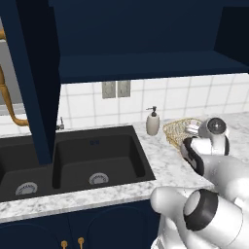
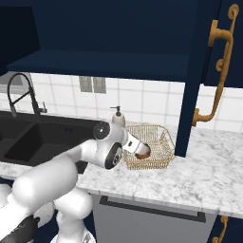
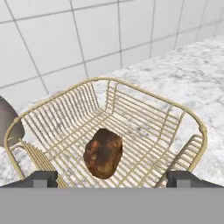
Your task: Open the cabinet, pick up the bread from the cabinet and place it in the basket. Then move the basket to the dining counter.
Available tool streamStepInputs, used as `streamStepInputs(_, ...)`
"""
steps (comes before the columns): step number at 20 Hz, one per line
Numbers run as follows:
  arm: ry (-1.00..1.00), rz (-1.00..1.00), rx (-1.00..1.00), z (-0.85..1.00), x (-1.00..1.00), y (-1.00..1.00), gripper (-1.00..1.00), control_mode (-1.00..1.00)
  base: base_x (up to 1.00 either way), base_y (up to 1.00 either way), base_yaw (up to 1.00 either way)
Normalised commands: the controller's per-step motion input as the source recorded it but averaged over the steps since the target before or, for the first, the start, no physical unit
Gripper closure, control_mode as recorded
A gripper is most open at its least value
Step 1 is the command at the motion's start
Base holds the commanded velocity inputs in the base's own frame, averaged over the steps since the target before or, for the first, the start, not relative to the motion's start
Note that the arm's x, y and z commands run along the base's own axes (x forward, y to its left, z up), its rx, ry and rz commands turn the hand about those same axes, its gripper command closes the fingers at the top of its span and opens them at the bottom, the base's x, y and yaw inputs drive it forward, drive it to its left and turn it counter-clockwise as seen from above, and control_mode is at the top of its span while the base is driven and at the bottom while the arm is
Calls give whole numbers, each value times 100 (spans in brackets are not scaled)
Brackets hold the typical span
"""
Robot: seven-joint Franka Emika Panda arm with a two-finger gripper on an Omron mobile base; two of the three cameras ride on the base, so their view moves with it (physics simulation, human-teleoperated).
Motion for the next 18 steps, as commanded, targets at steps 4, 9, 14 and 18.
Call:
streamStepInputs(4,-5,19,-1,51,-62,28,-100,-100,0,0,0)
streamStepInputs(9,6,29,-3,74,-61,49,-100,-100,0,0,0)
streamStepInputs(14,14,17,-10,56,-33,22,-100,-100,0,0,0)
streamStepInputs(18,32,1,-11,23,-14,0,-100,-100,0,0,0)
